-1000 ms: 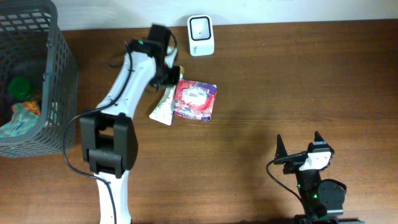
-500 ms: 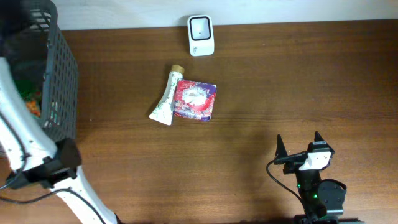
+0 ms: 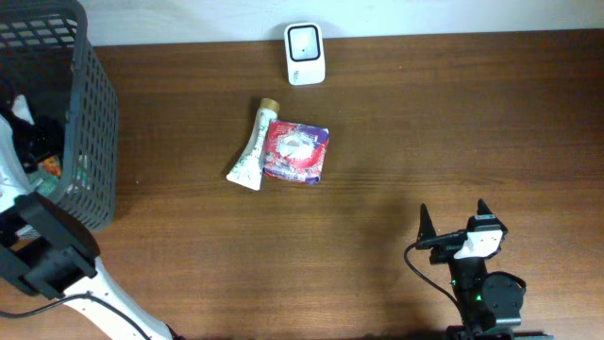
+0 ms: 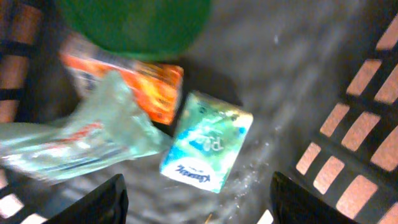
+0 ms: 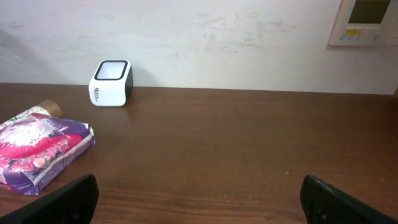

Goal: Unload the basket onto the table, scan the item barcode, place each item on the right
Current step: 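Grasp the small green tissue pack in the basket with the left gripper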

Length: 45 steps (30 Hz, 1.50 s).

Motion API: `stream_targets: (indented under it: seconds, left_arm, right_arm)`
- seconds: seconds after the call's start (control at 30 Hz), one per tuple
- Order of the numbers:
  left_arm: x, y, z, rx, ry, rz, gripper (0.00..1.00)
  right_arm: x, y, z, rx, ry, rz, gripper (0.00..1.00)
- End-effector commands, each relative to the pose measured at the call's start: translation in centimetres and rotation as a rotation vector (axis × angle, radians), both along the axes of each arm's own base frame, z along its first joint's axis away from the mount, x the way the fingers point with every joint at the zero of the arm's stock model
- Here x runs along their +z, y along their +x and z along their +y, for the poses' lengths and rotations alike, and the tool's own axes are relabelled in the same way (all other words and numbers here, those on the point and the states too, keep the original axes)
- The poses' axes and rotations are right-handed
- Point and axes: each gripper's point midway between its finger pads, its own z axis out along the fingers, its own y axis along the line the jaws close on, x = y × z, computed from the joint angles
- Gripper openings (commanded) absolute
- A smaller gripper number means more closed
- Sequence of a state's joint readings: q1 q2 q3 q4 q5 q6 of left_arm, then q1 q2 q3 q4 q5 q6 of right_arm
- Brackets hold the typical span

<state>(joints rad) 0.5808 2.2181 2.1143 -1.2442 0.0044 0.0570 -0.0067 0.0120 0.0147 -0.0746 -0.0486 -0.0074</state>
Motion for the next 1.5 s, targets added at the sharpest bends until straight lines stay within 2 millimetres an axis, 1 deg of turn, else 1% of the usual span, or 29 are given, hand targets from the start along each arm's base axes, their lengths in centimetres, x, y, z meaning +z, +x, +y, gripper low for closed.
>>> stream_targets:
  seconds: [0.0,0.1,0.17,0.3,0.33,0.43,0.5,0.53,0.6,0.63,0.67,0.7,0.73,0.77,0.83,0.87,0.9,0.97,1.0,1.07,1.13,1.17,1.2,1.23,1.3,1.33,1.37,1.43,1.47]
  left_arm:
    - [-2.1,0.1,-1.9,-0.1,-0.078,-0.004,0.69]
    - [-3.8,-0.1,-2.1,-0.1,-0.086,0.006,0.68]
    - [-4.9,-0.3,-2.5,-0.104,-0.094,0.019,0.66]
    - [-6.4,-0.7,-2.7,-0.104,-0.096,0.033,0.59]
    - [-6.7,-0.8,-2.7,-0.104,-0.097,0.034,0.56]
    - [-7.6,-0.5,-2.5,-0.104,-0.087,0.021,0.54]
    - [-7.6,-0.3,-2.4,-0.104,-0.082,0.012,0.31]
    - [-7.6,-0.3,-2.4,-0.104,-0.081,0.011,0.28]
    - [-7.6,-0.3,-2.4,-0.104,-0.081,0.011,0.29]
    - [-7.6,-0.3,-2.4,-0.104,-0.081,0.012,0.28]
    - [-7.6,-0.4,-2.4,-0.104,-0.082,0.013,0.04]
    - [-7.6,-0.4,-2.5,-0.104,-0.086,0.014,0.0]
    - [-6.9,-0.2,-2.6,-0.095,-0.09,0.0,0.0]
    - [-5.9,0.0,-2.4,-0.062,-0.087,-0.017,0.0]
    - [-2.3,1.7,-3.0,-0.069,-0.118,-0.128,0.0]
    - [0.7,3.0,-3.5,-0.092,-0.136,-0.217,0.0]
    - [4.7,4.3,-4.2,-0.119,-0.149,-0.332,0.0]
    - [11.4,5.2,-4.1,-0.101,-0.096,-0.478,0.0]
    - [15.3,5.3,-4.0,-0.104,-0.048,-0.554,0.0]
    - [21.5,4.9,-4.2,-0.124,0.042,-0.673,0.0]
    - [26.0,4.1,-4.7,-0.103,0.078,-0.766,0.0]
    - [28.6,3.5,-5.9,-0.081,0.039,-0.838,0.0]
    - [29.9,3.6,-7.4,-0.13,-0.005,-0.882,0.0]
    - [31.0,3.7,-9.6,-0.204,-0.068,-0.928,0.0]
    - [32.0,4.5,-15.2,-0.361,-0.216,-0.97,0.0]
    - [31.8,4.9,-17.4,-0.404,-0.246,-0.96,0.0]
    - [31.2,5.6,-20.3,-0.447,-0.259,-0.933,0.0]
    - [30.1,6.5,-23.2,-0.476,-0.201,-0.88,0.0]
    - [29.1,7.0,-24.0,-0.467,-0.141,-0.838,0.0]
  right_arm:
    - [-0.3,0.0,0.0,-0.002,0.001,0.004,0.99]
    - [-0.3,0.0,0.0,-0.002,0.001,0.004,0.99]
    - [-0.3,0.0,0.0,-0.002,0.001,0.005,0.99]
    - [-0.3,0.0,0.0,-0.002,0.001,0.004,0.99]
    - [-0.3,0.0,0.0,-0.002,0.0,0.004,0.99]
    - [-0.3,0.0,0.0,-0.002,0.001,0.004,0.99]
    - [-0.3,0.0,0.0,-0.002,0.0,0.004,0.99]
    - [-0.3,0.0,0.0,-0.002,0.001,0.004,0.99]
    - [-0.3,0.0,0.0,-0.002,0.0,0.004,0.99]
    - [-0.3,0.0,0.0,-0.002,0.001,0.004,0.99]
    - [-0.3,0.0,0.0,-0.002,0.001,0.004,0.99]
    - [-0.3,0.0,0.0,-0.002,0.0,0.004,0.99]
    - [-0.3,0.0,0.0,-0.002,0.001,0.004,0.99]
    - [-0.3,0.0,0.0,-0.002,0.0,0.004,0.99]
    - [-0.3,0.0,0.0,-0.002,0.001,0.004,0.99]
    - [-0.3,0.0,0.0,-0.002,0.001,0.004,0.99]
    - [-0.3,0.0,0.0,-0.002,0.001,0.004,0.99]
    - [-0.3,0.0,0.0,-0.002,0.001,0.004,0.99]
    - [-0.3,0.0,0.0,-0.002,0.001,0.004,0.99]
    - [-0.3,0.0,0.0,-0.002,0.001,0.004,0.99]
    - [-0.3,0.0,0.0,-0.002,0.001,0.004,0.99]
    - [-0.3,0.0,0.0,-0.002,0.001,0.004,0.99]
    - [-0.3,0.0,0.0,-0.002,0.001,0.004,0.99]
    - [-0.3,0.0,0.0,-0.002,0.001,0.004,0.99]
    - [-0.3,0.0,0.0,-0.002,0.0,0.004,0.99]
    - [-0.3,0.0,0.0,-0.002,0.001,0.004,0.99]
    - [-0.3,0.0,0.0,-0.002,0.0,0.004,0.99]
    - [-0.3,0.0,0.0,-0.002,0.001,0.004,0.99]
    - [-0.3,0.0,0.0,-0.002,0.0,0.004,0.99]
